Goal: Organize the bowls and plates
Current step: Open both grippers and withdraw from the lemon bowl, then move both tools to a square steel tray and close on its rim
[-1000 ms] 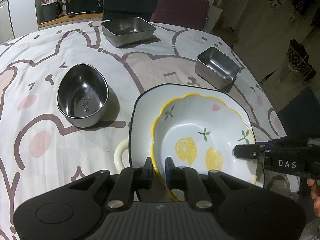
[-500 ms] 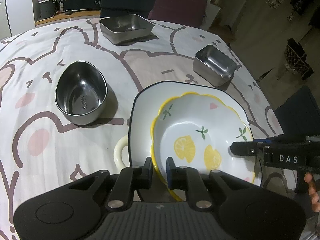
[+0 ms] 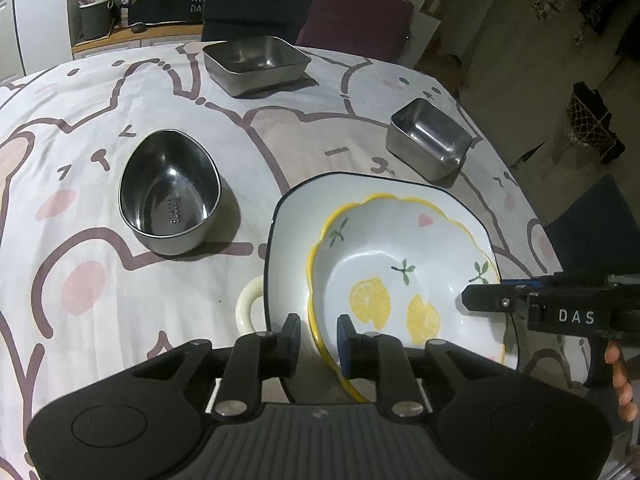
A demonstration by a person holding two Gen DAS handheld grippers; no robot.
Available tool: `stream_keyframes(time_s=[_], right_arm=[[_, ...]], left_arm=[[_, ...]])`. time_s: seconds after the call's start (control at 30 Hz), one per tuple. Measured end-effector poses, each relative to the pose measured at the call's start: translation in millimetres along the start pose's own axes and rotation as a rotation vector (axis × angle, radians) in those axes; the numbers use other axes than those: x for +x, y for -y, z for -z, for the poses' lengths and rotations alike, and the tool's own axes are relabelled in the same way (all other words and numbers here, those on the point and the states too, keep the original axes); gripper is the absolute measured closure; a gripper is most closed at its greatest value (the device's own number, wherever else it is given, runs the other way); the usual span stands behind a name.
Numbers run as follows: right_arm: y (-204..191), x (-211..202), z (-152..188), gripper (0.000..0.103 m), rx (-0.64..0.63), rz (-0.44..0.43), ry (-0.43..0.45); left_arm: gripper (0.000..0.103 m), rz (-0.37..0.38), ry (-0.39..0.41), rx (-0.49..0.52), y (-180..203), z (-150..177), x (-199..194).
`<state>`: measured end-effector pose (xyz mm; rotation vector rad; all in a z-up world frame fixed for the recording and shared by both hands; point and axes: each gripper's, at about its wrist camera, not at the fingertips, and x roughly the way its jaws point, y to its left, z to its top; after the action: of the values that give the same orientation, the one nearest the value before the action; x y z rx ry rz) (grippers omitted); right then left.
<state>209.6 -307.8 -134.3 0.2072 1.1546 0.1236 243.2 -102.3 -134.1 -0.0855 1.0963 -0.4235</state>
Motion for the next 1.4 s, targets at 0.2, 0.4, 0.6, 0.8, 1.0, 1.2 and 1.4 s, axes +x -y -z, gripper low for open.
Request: stream_keyframes(time_s=[0.2,0.4,0.6,0.8,1.0,1.2,1.4], right_arm=[[0,-2,1,0.066,0.001,0.007,0.009],[0,-7,1,0.065,-0.001,0.003,0.025],[-4,-17,4,0.051,-0.022,0.000,0.050],[-8,-30,6,0.028,-0.050,0.013,0.089],[-8,-55,7,0.003,-0.049,0.016,0.202],[0,-71,-9,0.000,-0.015,0.011,0.318],[23,-75,-42,0.000,-0.012,0.037,0.428]], left_arm=[[0.081,0.004,0.001,0.005,0,1,-2],[0.076,0.017,0.011,0.008,1,0,-7],[0.059,0.020,0.026,0.022,4,1,-13],[0.025,0.017,0.099,0.054,7,-2,-37],[0.000,0.016,0.214,0.057,1,-11,-67],[0.000,-0.015,0.301,-0.029,-21,-30,-80],[0.000,0.073,0.332,-0.169,-23,-50,-70]])
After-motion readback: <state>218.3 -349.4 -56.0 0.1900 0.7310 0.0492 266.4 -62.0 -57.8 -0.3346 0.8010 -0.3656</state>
